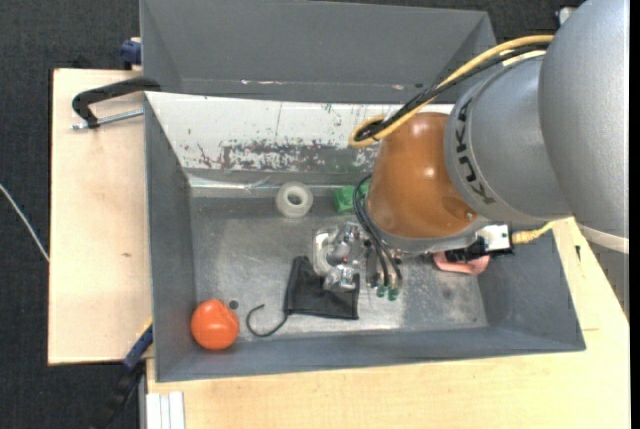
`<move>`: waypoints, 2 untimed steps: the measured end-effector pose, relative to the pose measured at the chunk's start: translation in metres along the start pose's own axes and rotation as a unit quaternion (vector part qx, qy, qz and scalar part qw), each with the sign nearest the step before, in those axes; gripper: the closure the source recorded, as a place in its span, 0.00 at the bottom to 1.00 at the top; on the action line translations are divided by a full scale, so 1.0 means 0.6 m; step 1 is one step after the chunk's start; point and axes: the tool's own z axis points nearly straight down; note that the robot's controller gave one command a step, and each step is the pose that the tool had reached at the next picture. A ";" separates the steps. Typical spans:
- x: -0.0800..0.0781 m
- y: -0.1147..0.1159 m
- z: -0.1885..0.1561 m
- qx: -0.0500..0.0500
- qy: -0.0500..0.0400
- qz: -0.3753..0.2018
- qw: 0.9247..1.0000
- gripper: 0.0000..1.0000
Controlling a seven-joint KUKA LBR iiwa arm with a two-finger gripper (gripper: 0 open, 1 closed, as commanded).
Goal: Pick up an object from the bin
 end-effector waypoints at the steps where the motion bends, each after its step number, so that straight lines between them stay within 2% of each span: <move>1: 0.001 -0.001 -0.004 0.001 0.002 0.000 1.000 1.00; 2: 0.005 -0.003 -0.023 0.005 0.009 0.000 1.000 1.00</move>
Offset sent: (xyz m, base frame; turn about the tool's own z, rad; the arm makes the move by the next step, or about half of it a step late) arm -0.0002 0.0001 0.0455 -0.0002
